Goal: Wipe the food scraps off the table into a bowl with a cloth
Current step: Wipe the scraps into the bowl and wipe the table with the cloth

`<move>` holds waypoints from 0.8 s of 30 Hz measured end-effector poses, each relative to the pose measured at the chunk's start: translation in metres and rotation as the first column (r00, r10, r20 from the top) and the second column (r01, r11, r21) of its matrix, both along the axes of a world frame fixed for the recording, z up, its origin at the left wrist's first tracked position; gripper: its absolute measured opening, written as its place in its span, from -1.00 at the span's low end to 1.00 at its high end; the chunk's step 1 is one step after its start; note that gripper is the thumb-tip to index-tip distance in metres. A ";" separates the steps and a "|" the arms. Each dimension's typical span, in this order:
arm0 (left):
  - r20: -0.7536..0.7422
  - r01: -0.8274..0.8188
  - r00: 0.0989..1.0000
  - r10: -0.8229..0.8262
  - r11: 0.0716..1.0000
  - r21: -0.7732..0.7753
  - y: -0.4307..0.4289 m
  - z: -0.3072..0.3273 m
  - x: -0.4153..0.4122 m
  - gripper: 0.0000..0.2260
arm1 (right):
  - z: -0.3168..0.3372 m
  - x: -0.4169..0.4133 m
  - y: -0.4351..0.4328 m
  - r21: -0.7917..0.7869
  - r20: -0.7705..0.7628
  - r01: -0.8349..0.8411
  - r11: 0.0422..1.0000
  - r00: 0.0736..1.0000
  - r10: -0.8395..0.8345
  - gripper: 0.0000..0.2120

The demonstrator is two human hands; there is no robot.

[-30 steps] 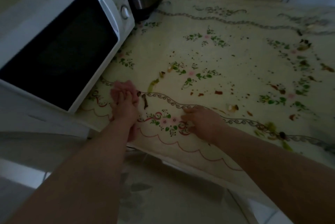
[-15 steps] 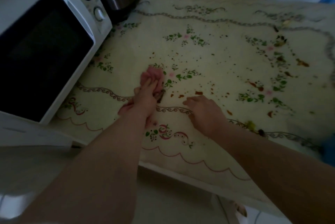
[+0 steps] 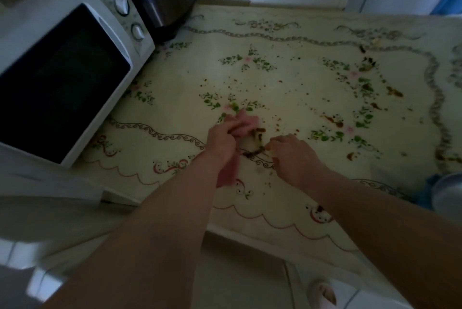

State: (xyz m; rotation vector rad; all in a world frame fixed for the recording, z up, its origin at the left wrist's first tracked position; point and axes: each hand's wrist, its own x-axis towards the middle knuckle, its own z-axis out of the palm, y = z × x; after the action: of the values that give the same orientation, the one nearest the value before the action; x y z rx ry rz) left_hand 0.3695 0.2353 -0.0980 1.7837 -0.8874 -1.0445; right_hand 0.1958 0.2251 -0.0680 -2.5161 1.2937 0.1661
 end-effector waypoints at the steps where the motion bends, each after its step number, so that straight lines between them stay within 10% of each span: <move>1: -0.040 -0.113 0.993 0.112 0.993 -0.031 0.000 0.010 0.008 -0.74 | 0.002 0.003 0.000 -0.008 -0.006 -0.001 1.000 1.000 0.001 -0.60; 5: 0.279 -0.422 0.869 0.409 0.907 -0.015 0.018 0.018 0.073 -0.72 | 0.003 0.020 -0.003 0.005 0.004 0.003 1.000 1.000 -0.003 -0.64; 8: 0.788 -0.298 0.584 -0.194 0.852 0.431 0.051 -0.011 0.098 -0.61 | -0.001 0.031 -0.006 0.006 0.019 0.007 1.000 1.000 -0.007 -0.65; 24: 0.737 -0.150 0.607 -0.298 0.868 0.474 -0.077 -0.024 0.157 -0.41 | -0.026 0.068 -0.062 -0.078 0.155 0.246 0.966 0.960 -0.232 -0.42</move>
State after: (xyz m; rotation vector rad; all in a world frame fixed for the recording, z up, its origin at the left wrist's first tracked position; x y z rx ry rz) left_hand 0.5264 0.1584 -0.1221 2.7830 -1.3100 -0.4771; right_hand 0.2636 0.1627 -0.0943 -2.3711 1.5631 -0.1336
